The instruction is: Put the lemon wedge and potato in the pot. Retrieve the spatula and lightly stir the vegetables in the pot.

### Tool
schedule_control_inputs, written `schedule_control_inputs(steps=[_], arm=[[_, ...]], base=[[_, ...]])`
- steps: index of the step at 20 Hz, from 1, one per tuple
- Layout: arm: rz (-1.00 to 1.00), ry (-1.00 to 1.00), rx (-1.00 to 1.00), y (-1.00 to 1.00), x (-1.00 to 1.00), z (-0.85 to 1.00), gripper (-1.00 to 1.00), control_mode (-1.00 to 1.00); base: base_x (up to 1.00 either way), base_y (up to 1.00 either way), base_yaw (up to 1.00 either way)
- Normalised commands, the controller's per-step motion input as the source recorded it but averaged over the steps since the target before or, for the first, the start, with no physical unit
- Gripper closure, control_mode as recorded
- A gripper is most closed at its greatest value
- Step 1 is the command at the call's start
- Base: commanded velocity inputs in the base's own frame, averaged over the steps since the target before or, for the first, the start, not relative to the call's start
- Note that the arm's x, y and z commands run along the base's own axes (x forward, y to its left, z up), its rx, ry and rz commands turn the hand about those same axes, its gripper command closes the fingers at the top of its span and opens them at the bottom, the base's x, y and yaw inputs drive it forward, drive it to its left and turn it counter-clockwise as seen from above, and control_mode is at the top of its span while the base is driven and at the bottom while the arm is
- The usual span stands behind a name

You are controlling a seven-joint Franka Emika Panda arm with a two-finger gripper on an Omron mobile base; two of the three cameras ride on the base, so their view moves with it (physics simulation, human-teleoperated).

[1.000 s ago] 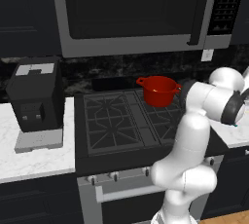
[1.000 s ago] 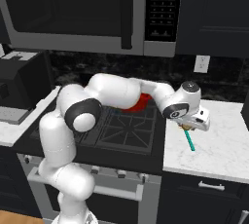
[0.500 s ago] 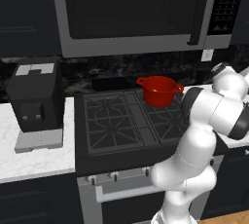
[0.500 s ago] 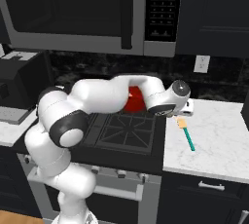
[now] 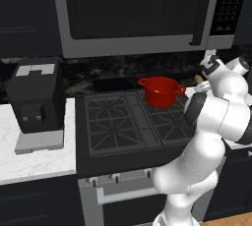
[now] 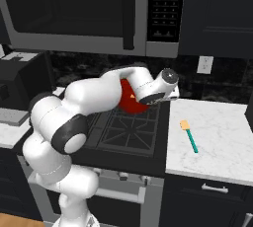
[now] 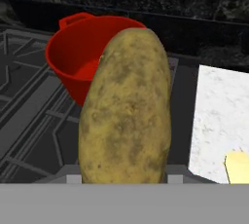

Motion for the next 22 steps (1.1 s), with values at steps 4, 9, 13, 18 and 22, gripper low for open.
schedule_control_inputs(steps=[4,9,13,18,22], arm=[[0.06,0.09,-0.01,0.55,0.72,0.06,1.00,-1.00],[0.00,0.00,0.00,0.28,0.55,0.00,1.00,-1.00],[0.00,0.00,0.00,0.09,0.42,0.00,1.00,-1.00],[0.00,0.00,0.00,0.15,0.35,0.00,1.00,-1.00],[0.00,0.00,0.00,0.10,0.31,0.00,1.00,-1.00]], base=[[0.00,0.00,0.00],[0.00,0.00,0.00],[0.00,0.00,0.00],[0.00,0.00,0.00],[0.00,0.00,0.00]])
